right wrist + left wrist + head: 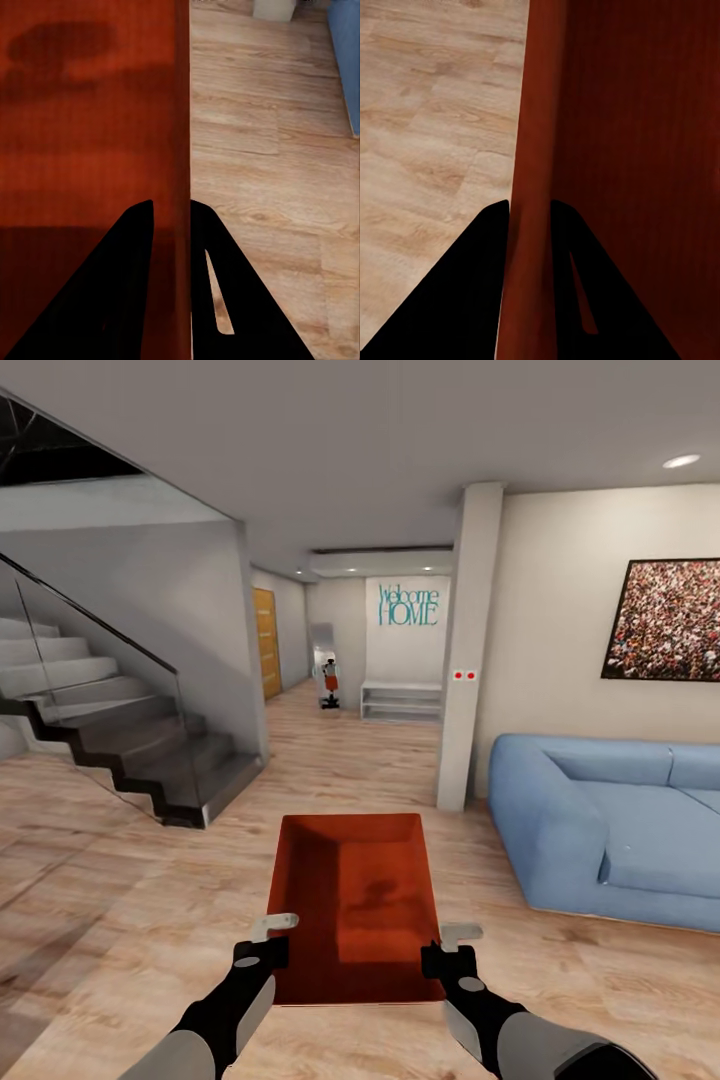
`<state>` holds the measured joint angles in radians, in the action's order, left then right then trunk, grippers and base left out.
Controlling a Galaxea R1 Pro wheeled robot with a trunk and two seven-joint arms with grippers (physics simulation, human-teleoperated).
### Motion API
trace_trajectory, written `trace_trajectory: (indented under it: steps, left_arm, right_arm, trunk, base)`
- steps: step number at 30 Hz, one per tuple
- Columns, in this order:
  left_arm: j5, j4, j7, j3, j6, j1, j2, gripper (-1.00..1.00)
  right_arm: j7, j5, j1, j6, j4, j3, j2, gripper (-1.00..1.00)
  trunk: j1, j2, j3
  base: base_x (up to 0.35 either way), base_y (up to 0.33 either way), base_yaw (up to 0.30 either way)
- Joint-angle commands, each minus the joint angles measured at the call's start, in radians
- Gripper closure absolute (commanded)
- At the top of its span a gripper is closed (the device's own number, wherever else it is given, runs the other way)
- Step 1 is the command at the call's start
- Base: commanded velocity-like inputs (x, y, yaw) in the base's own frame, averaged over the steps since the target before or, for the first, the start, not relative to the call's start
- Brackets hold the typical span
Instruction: Move the two storage containers from the living room to the garage. In the garage, place one container on the floor and stack the other container on top of it (either order is fine).
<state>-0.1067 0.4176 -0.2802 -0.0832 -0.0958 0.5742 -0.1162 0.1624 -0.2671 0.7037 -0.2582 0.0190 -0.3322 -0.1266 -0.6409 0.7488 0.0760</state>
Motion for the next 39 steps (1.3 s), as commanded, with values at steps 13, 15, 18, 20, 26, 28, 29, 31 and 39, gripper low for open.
trace_trajectory:
  steps: [13,15,18,20,26,28,29,31,39]
  left_arm:
    - [-0.007,0.006,-0.014,0.014,-0.007,0.001,0.047,1.0]
    - [-0.007,0.005,-0.014,0.013,-0.007,0.001,0.047,1.0]
    - [-0.007,0.005,-0.014,0.013,-0.006,0.001,0.047,1.0]
    - [-0.007,0.005,-0.014,0.013,-0.006,0.001,0.047,1.0]
    - [-0.006,0.004,-0.014,0.013,-0.006,0.001,0.047,1.0]
    - [-0.006,0.004,-0.014,0.013,-0.006,0.001,0.047,1.0]
    - [-0.006,0.004,-0.014,0.013,-0.006,0.001,0.046,1.0]
    - [-0.006,0.004,-0.014,0.013,-0.006,0.001,0.046,1.0]
    - [-0.007,0.004,-0.014,0.013,-0.005,0.001,0.045,1.0]
  right_arm:
    - [0.002,0.012,0.0,0.0,0.002,0.019,-0.001,1.0]
    - [0.002,0.013,0.0,0.0,0.002,0.018,-0.001,1.0]
    - [0.002,0.015,0.0,0.0,0.002,0.018,-0.001,1.0]
    - [0.0,0.018,0.0,0.0,0.002,0.018,-0.001,1.0]
    - [-0.003,0.02,0.0,0.0,0.002,0.018,-0.001,1.0]
    - [-0.003,0.019,0.0,0.0,0.002,0.018,-0.001,1.0]
    - [-0.003,0.019,0.0,0.0,0.002,0.018,-0.001,1.0]
    - [-0.003,0.015,0.0,0.0,0.002,0.019,-0.001,1.0]
    - [-0.001,0.013,0.0,0.0,0.003,0.019,-0.001,1.0]
  trunk:
    - [-0.001,0.001,0.002]
    - [-0.001,0.001,0.002]
    - [-0.001,0.001,0.002]
    - [-0.001,0.001,0.002]
    - [-0.001,0.001,0.002]
    - [-0.001,0.001,0.002]
    - [-0.001,0.001,0.002]
    - [-0.001,0.001,0.002]
    - [-0.001,0.001,0.002]
  base:
    - [0.322,0.0,0.162]
    - [0.322,0.0,0.012]
    - [0.322,0.0,0.003]
    - [0.322,0.0,0.001]
    - [0.322,0.0,0.0]
    - [0.322,0.0,0.0]
    - [0.322,0.0,0.0]
    - [0.322,0.0,0.0]
    - [0.322,0.0,0.0]
